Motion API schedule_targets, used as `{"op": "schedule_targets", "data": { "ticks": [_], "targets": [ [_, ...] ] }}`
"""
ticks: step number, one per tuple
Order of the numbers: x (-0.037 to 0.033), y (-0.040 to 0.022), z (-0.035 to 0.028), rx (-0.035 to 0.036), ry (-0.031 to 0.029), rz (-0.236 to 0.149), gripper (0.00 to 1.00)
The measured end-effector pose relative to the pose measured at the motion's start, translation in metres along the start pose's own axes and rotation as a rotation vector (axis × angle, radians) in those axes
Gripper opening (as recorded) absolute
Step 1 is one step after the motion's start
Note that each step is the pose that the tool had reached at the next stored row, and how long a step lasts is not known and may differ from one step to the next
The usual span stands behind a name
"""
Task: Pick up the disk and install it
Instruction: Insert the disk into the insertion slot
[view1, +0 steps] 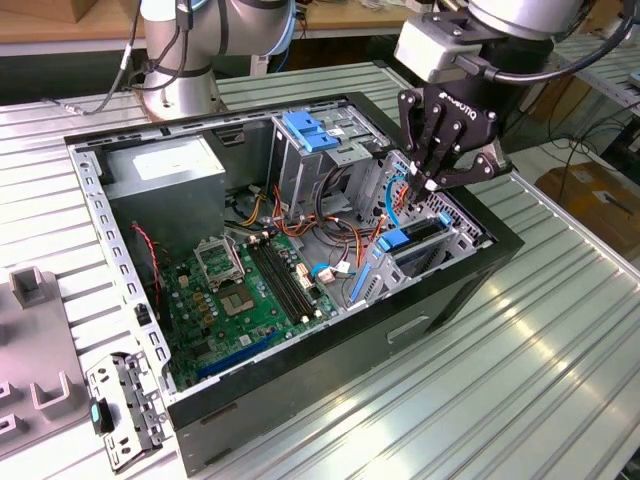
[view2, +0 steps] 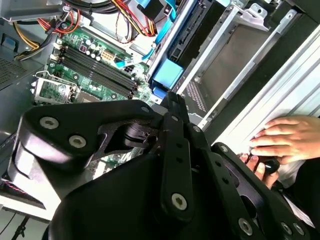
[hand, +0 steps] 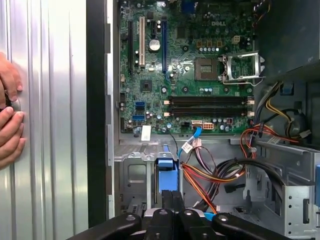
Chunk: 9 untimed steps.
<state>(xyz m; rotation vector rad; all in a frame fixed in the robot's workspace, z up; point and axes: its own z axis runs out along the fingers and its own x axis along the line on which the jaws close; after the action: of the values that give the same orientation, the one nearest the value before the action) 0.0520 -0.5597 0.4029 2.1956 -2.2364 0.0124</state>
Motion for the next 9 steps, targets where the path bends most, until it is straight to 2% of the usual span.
{"op": "schedule_targets", "data": {
  "ticks": [3,6,8,9],
  "targets": [
    [-0.0001,-0.0002,0.008,0.0,0.0001,0.0,0.11],
    [-0.0002,-0.0005,0.0226,0.0,0.0,0.0,0.11],
    [-0.0003,-0.0005,0.0274,0.0001,-0.0002,-0.001,0.11],
    [-0.0003,-0.0005,0.0274,0.0,-0.0001,-0.001,0.11]
  ]
}}
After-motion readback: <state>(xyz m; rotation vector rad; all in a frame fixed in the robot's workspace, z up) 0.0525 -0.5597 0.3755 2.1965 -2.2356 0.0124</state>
